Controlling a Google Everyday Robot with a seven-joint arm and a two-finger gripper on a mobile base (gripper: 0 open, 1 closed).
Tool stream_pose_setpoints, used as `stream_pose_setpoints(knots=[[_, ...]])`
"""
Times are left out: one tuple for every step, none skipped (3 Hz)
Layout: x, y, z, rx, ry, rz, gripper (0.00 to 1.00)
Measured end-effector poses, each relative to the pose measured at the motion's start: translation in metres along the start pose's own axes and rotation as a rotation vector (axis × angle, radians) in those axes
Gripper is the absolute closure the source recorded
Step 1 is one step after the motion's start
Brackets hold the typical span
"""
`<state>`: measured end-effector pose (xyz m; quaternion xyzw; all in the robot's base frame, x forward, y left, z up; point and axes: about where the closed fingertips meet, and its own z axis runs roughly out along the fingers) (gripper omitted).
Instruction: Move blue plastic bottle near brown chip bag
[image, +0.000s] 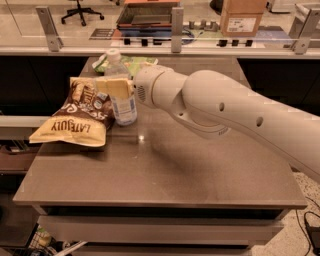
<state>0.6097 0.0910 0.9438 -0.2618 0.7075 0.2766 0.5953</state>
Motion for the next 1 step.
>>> stream_pose_setpoints(knots=[[0.0,0.0001,0.0,0.0,0.0,0.0,0.0]])
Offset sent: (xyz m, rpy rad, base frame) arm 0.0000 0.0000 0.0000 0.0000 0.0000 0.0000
